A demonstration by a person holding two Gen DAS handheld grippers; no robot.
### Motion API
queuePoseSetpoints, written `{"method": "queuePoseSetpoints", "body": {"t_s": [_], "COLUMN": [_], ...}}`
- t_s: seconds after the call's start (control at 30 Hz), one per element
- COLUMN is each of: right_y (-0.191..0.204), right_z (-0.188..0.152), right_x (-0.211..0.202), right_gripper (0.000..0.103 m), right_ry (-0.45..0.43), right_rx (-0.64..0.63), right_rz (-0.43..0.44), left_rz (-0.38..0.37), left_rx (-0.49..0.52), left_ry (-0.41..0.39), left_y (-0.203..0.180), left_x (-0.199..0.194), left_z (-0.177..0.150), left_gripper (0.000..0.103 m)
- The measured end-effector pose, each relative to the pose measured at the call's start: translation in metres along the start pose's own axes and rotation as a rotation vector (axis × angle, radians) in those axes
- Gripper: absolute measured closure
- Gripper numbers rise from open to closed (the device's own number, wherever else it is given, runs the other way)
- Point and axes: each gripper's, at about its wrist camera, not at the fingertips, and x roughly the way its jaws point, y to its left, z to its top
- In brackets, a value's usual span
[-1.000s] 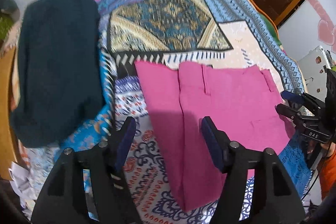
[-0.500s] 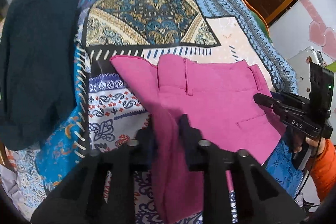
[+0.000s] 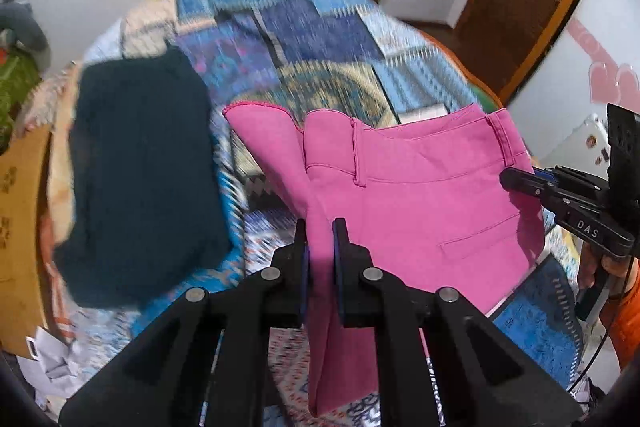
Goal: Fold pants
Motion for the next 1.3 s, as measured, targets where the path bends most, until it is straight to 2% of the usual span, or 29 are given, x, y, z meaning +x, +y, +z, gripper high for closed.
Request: {"method": "queuePoseSetpoints", "body": {"t_s": [0.33, 0.63, 0.8, 1.0, 1.2, 1.3], "right_y": [0.06, 0.113, 0.138, 0.16, 0.168, 0.167], "right_z": [0.07, 0.106, 0.114, 0.109, 0.093, 0.085], "right_x": [0.0, 0.038, 0.073, 0.125, 0.174, 0.185], "right_gripper": [0.091, 0.091, 0.091, 0.091, 0.091, 0.09], "right_ry": [-0.133, -0.166, -0.137, -0.073, 0.027, 0.046], "right_rx": [-0.102, -0.173, -0.187, -0.201, -0.203, -0.204], "right_rz": [0.041, 0.074, 0.089, 0.101, 0.093, 0.07], "left_rz": [0.132, 0.186, 0.224, 0.242, 0.26, 0.257], "left_rx": [-0.026, -0.144, -0.212, -0.309, -0.352, -0.353], "left_ry": [-0.183, -0.227, -0.21, -0.148, -0.044, -0.021], "left_y": [0.051, 0.128, 0.174, 0.225, 0.256, 0.264], "left_x": [-0.071, -0.082, -0.064, -0.018, 0.035, 0.049], "left_z": [0.023, 0.03, 0.023, 0.002, -0.019, -0.028], "left_gripper": [0.093, 0.093, 0.093, 0.093, 0.092, 0.087]}}
